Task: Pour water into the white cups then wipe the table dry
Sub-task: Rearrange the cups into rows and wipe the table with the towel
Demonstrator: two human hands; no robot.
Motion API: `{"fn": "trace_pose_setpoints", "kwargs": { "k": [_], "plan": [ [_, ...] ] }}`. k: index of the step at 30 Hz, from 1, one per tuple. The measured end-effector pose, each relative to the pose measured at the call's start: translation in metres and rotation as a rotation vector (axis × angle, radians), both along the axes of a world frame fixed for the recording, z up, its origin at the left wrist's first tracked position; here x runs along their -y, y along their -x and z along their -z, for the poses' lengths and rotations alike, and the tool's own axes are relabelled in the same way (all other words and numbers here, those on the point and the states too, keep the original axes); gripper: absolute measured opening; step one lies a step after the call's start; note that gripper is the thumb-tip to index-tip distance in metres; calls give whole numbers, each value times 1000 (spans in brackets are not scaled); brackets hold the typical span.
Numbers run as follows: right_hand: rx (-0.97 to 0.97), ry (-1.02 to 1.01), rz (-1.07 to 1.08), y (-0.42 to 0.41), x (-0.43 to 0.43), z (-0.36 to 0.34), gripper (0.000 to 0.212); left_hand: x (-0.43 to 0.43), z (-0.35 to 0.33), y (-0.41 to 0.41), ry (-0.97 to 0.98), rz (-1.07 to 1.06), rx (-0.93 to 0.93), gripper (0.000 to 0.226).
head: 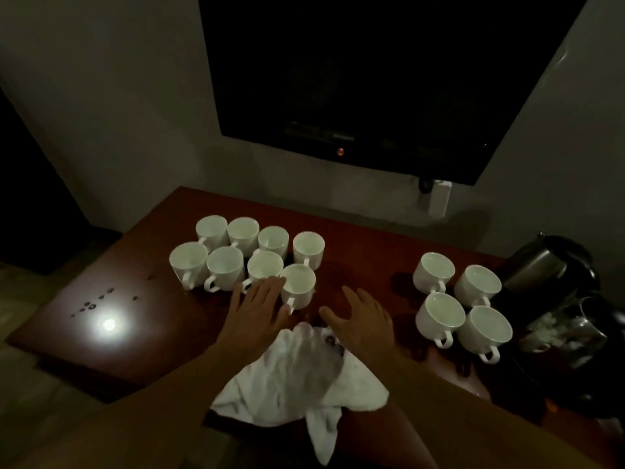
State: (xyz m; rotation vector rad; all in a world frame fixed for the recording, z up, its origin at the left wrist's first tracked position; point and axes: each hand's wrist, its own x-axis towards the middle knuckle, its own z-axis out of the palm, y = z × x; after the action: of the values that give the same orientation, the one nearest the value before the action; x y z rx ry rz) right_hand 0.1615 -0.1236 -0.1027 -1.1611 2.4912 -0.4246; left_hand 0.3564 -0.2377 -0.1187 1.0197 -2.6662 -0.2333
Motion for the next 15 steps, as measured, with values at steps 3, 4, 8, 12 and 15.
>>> {"fn": "trace_pose_setpoints", "kwargs": {
  "k": [3, 4, 8, 12, 15],
  "plan": [
    [-25, 29, -28, 9, 33, -12, 85, 28, -14, 18, -1, 16, 67, 65],
    [-32, 39, -37, 13, 44, -16, 86, 36, -18, 24, -21, -11, 39, 70],
    [-15, 69, -57, 30, 87, -27, 87, 56, -19, 45, -51, -11, 9, 86],
    [-23, 105, -76, 45, 121, -30, 90, 62, -2, 61, -6, -9, 63, 91],
    [-17, 54, -94, 52, 138, -25, 93, 63, 11, 77, 5, -37, 215, 83]
  ]
}}
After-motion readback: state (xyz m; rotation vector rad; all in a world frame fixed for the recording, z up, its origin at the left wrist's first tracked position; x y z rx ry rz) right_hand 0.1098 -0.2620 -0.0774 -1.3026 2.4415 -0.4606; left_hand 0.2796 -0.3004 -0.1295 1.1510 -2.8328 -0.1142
